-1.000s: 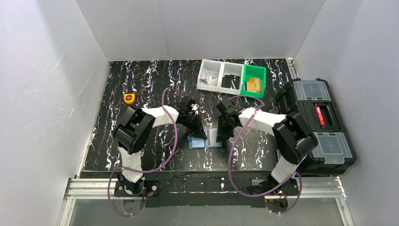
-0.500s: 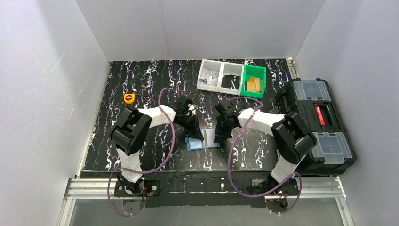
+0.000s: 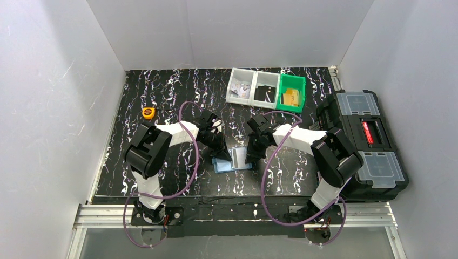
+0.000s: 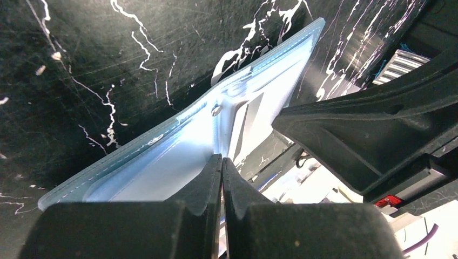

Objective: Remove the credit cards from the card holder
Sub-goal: Remove the credit card from the card holder.

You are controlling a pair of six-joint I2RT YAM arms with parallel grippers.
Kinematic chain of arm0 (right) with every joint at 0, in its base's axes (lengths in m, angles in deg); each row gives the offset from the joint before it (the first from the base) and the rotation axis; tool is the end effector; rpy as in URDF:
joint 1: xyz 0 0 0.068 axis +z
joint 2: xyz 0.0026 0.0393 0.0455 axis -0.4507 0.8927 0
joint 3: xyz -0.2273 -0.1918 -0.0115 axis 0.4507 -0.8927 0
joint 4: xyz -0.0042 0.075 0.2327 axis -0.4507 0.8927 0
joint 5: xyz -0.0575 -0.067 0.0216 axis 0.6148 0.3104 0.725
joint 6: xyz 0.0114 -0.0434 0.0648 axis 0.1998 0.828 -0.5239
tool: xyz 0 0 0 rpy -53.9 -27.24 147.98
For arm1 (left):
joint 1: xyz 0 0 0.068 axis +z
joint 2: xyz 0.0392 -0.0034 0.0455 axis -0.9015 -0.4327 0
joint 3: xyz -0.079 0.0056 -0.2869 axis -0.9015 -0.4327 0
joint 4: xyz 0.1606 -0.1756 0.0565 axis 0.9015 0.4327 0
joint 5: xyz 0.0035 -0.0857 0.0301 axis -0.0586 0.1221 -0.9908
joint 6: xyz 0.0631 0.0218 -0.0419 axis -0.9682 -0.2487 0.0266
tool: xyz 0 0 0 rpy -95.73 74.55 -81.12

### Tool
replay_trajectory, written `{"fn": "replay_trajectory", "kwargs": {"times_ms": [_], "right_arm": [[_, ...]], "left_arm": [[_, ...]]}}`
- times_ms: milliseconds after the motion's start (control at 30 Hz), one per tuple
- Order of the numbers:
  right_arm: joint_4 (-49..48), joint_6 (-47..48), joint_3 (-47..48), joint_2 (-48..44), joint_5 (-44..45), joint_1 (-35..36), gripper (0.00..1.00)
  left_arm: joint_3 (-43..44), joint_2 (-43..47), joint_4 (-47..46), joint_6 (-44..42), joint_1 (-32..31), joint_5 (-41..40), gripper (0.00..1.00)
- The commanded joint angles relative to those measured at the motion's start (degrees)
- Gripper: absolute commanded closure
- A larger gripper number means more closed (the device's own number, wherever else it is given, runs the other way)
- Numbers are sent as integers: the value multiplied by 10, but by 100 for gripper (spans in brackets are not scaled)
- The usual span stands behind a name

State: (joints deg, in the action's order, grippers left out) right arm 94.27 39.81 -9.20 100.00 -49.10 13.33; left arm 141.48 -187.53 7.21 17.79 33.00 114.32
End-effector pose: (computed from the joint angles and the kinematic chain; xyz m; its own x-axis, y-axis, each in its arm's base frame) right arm 0.2410 0.2165 0.1659 -0.9759 0.1586 -0.1499 0.0898 0.9179 0.3864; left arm 0.2849 -0.2199 0.1552 -0.9994 -0.0127 -0.0332 0.0143 0.7116 -0.7025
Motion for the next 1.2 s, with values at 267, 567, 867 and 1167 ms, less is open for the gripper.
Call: {"fn": "replay_trajectory", "kwargs": {"times_ms": [267,567,867,1167], "right_arm": [[16,13,-17,54,28,3,93],[28,16,1,69,25,7,94],[36,15,5,78,29,7,94],[34,16,5,83,24,6,94]], "left_arm": [[-12,6,-33,10,4,29,84],[-20,-9,-48,13,4,35,83],[6,-14,12,-22,5,-8,78],[-19,-23,-72,27,5,44,86]]}}
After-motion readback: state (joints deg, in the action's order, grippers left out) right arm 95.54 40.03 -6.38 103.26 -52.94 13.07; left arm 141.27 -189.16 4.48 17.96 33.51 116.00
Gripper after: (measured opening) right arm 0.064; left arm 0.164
